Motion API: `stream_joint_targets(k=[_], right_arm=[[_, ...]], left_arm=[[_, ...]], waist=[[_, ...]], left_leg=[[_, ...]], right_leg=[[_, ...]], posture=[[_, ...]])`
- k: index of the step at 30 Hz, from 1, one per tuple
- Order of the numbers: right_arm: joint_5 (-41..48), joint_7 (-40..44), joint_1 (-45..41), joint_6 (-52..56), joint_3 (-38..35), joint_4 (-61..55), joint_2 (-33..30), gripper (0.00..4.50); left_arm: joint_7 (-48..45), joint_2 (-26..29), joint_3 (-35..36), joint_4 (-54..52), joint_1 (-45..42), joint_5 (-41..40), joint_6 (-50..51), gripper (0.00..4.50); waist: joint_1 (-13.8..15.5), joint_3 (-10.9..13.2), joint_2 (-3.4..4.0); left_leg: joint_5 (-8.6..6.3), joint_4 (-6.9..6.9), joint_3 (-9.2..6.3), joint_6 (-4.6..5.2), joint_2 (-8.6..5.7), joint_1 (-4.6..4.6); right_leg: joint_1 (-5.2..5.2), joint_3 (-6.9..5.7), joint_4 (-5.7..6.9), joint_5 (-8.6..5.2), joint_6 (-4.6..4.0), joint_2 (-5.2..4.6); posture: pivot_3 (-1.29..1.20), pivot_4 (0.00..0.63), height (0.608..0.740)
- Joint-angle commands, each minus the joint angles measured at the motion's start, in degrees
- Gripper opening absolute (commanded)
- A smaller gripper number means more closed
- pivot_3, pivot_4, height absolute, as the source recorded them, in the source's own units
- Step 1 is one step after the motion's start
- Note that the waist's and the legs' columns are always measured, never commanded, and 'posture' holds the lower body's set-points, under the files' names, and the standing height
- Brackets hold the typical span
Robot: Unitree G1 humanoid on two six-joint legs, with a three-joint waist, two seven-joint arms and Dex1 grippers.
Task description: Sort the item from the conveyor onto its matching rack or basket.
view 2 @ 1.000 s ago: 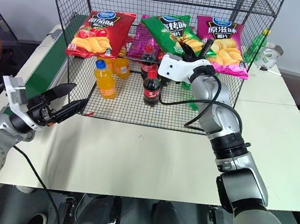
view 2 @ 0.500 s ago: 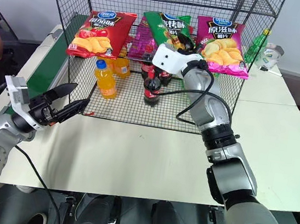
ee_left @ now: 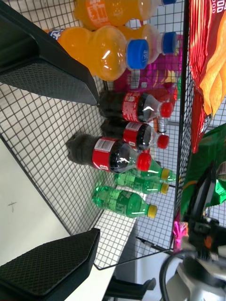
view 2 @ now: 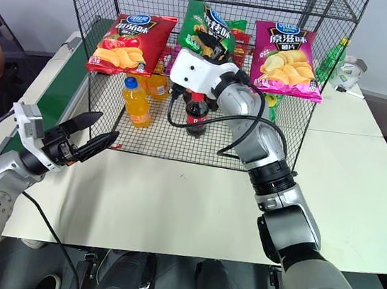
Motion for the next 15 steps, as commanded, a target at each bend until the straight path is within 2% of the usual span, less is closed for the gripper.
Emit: stream_joint_targets(k=[1,6,10,13,15], right_arm=[[6.1,1.9,0.5,0.9,-3.8,-5.7,1.2,2.78],[10.6,6.5,1.9,-3.1,-4.3,-11.0,-1.6,2.78],[17.2,7.9,4.6,0.8,-7.9,-17.0,-0.7,2.78],[38.3,13.7,7.6,11.5,-14.2,-27.1,2.6,2.78],[47.4,14.5,9.8,19.4,-18.7,-30.4,2.5,2.78]], left_arm=[[-0.3,0.1,0.4,-1.7,0.2,0.3,-1.4,4.5],[-0.6,0.4,0.2,-1.8,0.4,0.8,-1.5,4.5],[-0.8,1.1,0.5,-1.8,0.7,2.0,-2.2,4.5],[-0.7,2.4,2.4,-1.8,1.3,1.2,-1.4,4.5],[0.1,3.4,3.3,-1.9,1.6,0.7,-0.2,4.5]], waist=[[0.0,0.0,0.0],[0.0,0.0,0.0],[0.0,0.0,0.0],[0.0,0.0,0.0],[0.1,0.0,0.0]], left_leg=[[0.0,0.0,0.0,0.0,0.0,0.0],[-0.01,0.0,0.0,0.01,0.0,0.0],[-0.01,-0.01,-0.01,0.02,0.01,0.0],[-0.02,-0.01,-0.03,0.03,0.01,0.0],[-0.02,-0.05,-0.04,0.03,0.03,0.0]], right_leg=[[0.0,0.0,0.0,0.0,0.0,0.0],[0.0,-0.01,0.0,0.0,0.0,0.0],[0.01,-0.02,-0.01,0.0,0.0,0.0],[0.03,-0.04,0.0,0.0,0.0,-0.02],[0.03,-0.04,-0.01,0.0,0.0,-0.01]], posture=[[0.0,0.15,0.739],[0.0,0.15,0.739],[0.0,0.15,0.739],[0.0,0.15,0.739],[0.0,0.15,0.739]])
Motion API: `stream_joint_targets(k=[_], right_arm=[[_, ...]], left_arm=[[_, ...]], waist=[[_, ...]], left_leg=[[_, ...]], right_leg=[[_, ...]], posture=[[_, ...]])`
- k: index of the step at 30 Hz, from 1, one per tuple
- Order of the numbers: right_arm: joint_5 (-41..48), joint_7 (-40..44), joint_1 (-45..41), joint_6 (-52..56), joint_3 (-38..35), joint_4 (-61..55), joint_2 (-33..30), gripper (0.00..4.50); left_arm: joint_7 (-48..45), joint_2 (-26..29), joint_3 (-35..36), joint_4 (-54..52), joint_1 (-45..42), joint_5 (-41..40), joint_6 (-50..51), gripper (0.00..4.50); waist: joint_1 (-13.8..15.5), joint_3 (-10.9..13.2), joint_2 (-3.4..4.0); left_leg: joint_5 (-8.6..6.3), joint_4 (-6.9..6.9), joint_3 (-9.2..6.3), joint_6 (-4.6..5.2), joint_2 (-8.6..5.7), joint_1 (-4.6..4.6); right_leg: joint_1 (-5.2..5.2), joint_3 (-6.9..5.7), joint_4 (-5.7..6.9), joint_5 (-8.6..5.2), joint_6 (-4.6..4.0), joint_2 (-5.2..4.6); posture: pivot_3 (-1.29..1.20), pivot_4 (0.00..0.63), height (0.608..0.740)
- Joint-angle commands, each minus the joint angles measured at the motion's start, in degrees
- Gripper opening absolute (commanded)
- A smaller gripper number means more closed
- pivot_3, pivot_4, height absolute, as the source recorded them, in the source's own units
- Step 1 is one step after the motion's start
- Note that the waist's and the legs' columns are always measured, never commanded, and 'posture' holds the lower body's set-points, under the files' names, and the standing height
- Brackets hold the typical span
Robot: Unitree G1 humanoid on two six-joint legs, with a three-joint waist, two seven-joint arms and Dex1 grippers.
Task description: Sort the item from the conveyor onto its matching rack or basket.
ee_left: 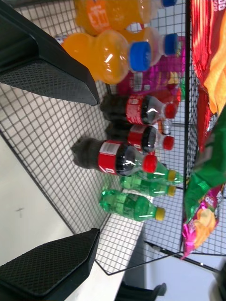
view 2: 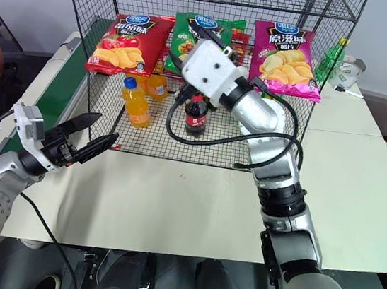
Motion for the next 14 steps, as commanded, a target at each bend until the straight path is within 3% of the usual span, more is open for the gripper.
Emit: stream_joint_targets(k=[1,4,8,14], right_arm=[[17.1,2.8,2.6,11.8,-8.4,-8.5,-1.4,2.78],[30.1,11.2,13.2,20.2,-17.9,-12.0,-11.3,2.78],[36.3,21.9,26.3,24.1,-24.3,-10.4,-23.7,2.78],[31.3,34.3,40.4,14.5,-26.3,-2.2,-32.9,2.78]], left_arm=[[0.9,2.2,3.2,-2.0,0.3,-0.9,1.1,4.5],[3.3,5.2,7.6,-2.2,0.6,-2.9,4.7,4.5],[4.1,10.0,10.5,-1.4,3.5,-0.9,8.0,4.5],[1.2,12.2,12.4,5.0,6.3,4.3,2.6,4.5]], waist=[[0.0,0.0,-0.02],[0.9,-0.1,-0.12],[1.5,0.1,0.21],[1.4,0.0,0.23]], left_leg=[[0.0,-0.01,0.0,0.0,0.0,0.0],[-0.06,0.0,-0.17,0.09,-0.06,0.01],[-0.18,-0.01,-0.2,0.29,-0.13,0.06],[-0.19,-0.23,-0.17,0.31,-0.1,0.2]], right_leg=[[0.01,-0.01,-0.01,0.0,0.0,-0.01],[0.27,-0.29,-0.22,0.0,0.0,-0.16],[0.55,-0.33,-0.69,0.01,0.0,-0.27],[0.66,-0.32,-0.92,0.0,-0.01,-0.2]], posture=[[0.0,0.15,0.739],[0.0,0.15,0.739],[0.0,0.15,0.739],[0.0,0.15,0.739]])
